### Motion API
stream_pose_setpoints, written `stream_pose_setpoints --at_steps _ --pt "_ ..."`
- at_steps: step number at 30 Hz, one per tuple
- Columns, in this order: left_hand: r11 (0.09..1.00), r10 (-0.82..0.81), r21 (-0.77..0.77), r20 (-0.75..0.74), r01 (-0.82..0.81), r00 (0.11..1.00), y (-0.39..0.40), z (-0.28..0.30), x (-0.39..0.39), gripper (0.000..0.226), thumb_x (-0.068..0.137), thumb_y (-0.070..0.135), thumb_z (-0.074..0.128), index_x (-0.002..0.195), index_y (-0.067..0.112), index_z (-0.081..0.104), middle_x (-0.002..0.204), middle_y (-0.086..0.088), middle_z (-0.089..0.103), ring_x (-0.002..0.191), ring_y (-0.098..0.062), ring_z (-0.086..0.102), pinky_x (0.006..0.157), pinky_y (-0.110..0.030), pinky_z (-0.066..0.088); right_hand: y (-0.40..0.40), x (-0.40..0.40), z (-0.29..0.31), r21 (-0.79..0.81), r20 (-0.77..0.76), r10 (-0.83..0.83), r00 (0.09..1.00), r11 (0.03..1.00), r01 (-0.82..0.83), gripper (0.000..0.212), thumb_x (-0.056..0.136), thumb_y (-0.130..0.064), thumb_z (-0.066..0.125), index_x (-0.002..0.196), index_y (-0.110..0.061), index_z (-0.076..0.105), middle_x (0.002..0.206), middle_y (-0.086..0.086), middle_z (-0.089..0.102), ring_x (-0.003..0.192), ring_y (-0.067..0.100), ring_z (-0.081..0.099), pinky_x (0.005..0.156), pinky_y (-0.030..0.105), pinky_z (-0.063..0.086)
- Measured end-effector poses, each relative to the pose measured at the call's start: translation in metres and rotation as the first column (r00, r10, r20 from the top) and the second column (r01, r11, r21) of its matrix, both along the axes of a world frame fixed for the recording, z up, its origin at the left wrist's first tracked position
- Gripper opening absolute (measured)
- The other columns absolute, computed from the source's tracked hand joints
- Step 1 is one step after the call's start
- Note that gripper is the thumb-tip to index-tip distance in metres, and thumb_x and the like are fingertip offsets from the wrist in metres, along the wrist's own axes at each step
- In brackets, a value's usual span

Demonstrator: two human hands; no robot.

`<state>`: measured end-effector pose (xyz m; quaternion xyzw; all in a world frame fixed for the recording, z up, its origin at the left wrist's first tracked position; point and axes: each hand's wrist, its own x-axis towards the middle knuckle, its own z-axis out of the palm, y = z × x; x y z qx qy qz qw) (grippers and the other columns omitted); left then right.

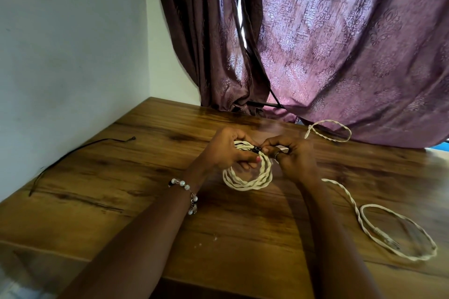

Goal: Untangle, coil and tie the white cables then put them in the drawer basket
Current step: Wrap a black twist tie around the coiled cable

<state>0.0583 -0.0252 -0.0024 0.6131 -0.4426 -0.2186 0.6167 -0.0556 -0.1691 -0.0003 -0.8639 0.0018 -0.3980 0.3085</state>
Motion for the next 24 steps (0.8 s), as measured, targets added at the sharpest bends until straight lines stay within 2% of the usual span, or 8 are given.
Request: stream_pose_setpoints --at_steps 3,6,9,12,14,16,20,24 --pt "1.0 0.0 0.012 -0.014 0.0 1.0 -0.0006 -0.0013 -0.0004 0.023 0.075 -0.007 0.073 0.096 -0.004 0.064 0.08 -0.03 0.068 0.054 -0.021 0.069 0.05 -0.027 0.057 0.0003 0.0015 0.0002 -0.037 0.017 -0.003 1.0 0.999 0.004 0.017 0.071 0.014 0.07 0.077 -0.002 0.075 0.075 -0.004 0.069 0.07 -0.01 0.063 0.064 0.006 0.047" --pt "1.0 0.01 0.009 -0.019 -0.009 1.0 -0.0017 -0.0031 0.0004 0.024 0.074 -0.007 0.073 0.096 -0.006 0.063 0.081 -0.034 0.067 0.054 -0.022 0.068 0.049 -0.027 0.056 0.0003 0.0032 -0.0008 0.011 0.017 0.017 1.0 1.0 -0.017 0.023 0.071 0.017 0.068 0.078 -0.004 0.075 0.076 0.0 0.071 0.071 -0.002 0.066 0.066 0.011 0.05" --pt "1.0 0.019 -0.01 -0.014 -0.019 1.0 -0.003 -0.0038 0.0011 0.024 0.073 -0.006 0.075 0.094 -0.004 0.063 0.078 -0.032 0.068 0.057 -0.026 0.069 0.049 -0.028 0.056 0.0033 0.0019 0.0011 0.268 -0.003 0.095 0.995 0.959 -0.091 0.022 0.074 0.013 0.069 0.082 -0.007 0.074 0.078 0.003 0.072 0.071 0.003 0.066 0.066 0.016 0.052" --pt "0.999 0.042 -0.021 -0.012 -0.043 0.999 -0.005 -0.0044 0.0024 0.024 0.073 -0.005 0.076 0.092 -0.004 0.063 0.074 -0.028 0.068 0.057 -0.029 0.067 0.044 -0.024 0.052 0.0043 0.001 0.0004 0.538 -0.04 0.161 0.986 0.836 -0.114 0.016 0.082 0.004 0.066 0.084 -0.01 0.073 0.077 0.001 0.073 0.071 0.011 0.065 0.064 0.021 0.053" --pt "0.999 0.05 -0.017 0.001 -0.05 0.999 -0.0057 -0.0047 0.0027 0.027 0.073 -0.003 0.077 0.095 -0.007 0.061 0.075 -0.029 0.069 0.065 -0.038 0.066 0.044 -0.026 0.051 0.0028 0.0014 -0.0012 0.613 -0.092 0.178 0.98 0.786 -0.085 0.013 0.084 0.003 0.064 0.083 -0.007 0.073 0.079 0.006 0.073 0.073 0.017 0.065 0.07 0.031 0.055" --pt "0.999 0.049 -0.02 0.009 -0.049 0.999 -0.0053 -0.0045 0.0021 0.027 0.073 -0.003 0.077 0.094 -0.005 0.06 0.075 -0.028 0.069 0.065 -0.039 0.065 0.043 -0.025 0.049 0.0033 0.0011 -0.0007 0.666 -0.116 0.195 0.974 0.743 -0.069 0.009 0.083 0.001 0.065 0.082 -0.004 0.072 0.079 0.009 0.073 0.072 0.019 0.065 0.072 0.035 0.055" --pt "0.995 0.101 -0.01 0.051 -0.101 0.994 -0.0073 -0.0061 0.0018 0.031 0.071 -0.003 0.078 0.094 -0.005 0.057 0.075 -0.028 0.068 0.048 -0.023 0.064 0.038 -0.021 0.045 0.0063 0.0002 0.0011 0.696 -0.087 0.188 0.978 0.714 -0.076 0.004 0.077 -0.002 0.07 0.08 -0.004 0.073 0.073 0.004 0.074 0.064 0.011 0.066 0.06 0.024 0.056" --pt "0.992 0.128 -0.006 0.107 -0.129 0.986 -0.0098 -0.0076 0.0038 0.028 0.07 0.0 0.081 0.087 0.0 0.058 0.071 -0.025 0.068 0.047 -0.024 0.064 0.037 -0.02 0.044 0.0094 0.0024 0.0007 0.614 -0.065 0.151 0.986 0.785 -0.08 0.006 0.075 0.001 0.072 0.077 -0.005 0.073 0.066 -0.002 0.072 0.056 0.004 0.06 0.053 0.017 0.049"
